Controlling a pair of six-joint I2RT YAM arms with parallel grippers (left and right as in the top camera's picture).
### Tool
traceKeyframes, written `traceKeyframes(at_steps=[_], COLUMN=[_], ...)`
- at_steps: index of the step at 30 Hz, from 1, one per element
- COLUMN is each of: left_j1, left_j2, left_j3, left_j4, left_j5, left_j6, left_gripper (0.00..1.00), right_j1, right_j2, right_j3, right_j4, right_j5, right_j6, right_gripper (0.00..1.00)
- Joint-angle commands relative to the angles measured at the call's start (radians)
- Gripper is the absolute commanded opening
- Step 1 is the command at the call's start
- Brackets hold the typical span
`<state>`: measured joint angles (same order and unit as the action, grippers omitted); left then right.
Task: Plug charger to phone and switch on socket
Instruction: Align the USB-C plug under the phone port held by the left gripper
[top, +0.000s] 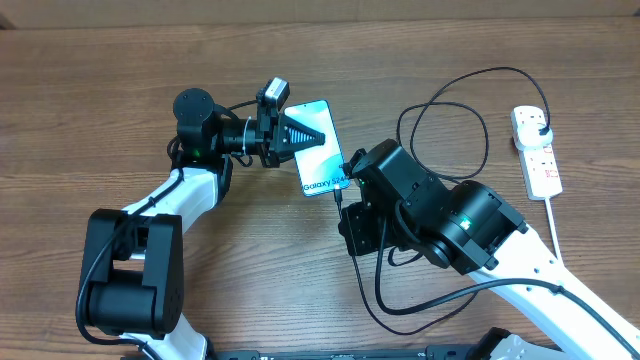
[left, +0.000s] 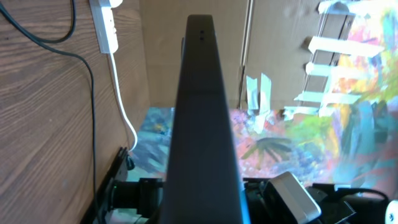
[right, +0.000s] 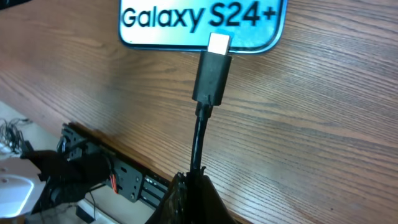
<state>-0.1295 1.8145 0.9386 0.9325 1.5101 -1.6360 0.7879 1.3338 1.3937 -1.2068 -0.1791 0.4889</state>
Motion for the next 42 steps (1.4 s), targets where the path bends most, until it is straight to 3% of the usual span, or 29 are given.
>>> traceKeyframes(at_steps=[1, 8, 17, 42], left_j1=[-0.002, -0.002, -0.002, -0.002], left_j2=[-0.002, -0.002, -0.002, -0.002], left_j3=[0.027, 0.027, 0.027, 0.027], left_j4=[0.008, 0.008, 0.008, 0.008], left_j5=[-0.005, -0.042, -0.087, 0.002], left_j6=[-0.048, -0.127, -0.110, -0.042], left_gripper=[0.04, 0.04, 0.04, 0.04], right_j1=[0.005, 0.005, 0.005, 0.005], right_j2=[-0.018, -0.018, -0.018, -0.007], right_j3=[-0.002, -0.002, -0.002, -0.002], right_j4=[0.005, 0.002, 0.017, -0.002], right_j5=[0.037, 0.020, -0.047, -0.039], right_j6=[0.039, 0.027, -0.053, -0.206], right_gripper=[0.04, 0.04, 0.04, 0.04])
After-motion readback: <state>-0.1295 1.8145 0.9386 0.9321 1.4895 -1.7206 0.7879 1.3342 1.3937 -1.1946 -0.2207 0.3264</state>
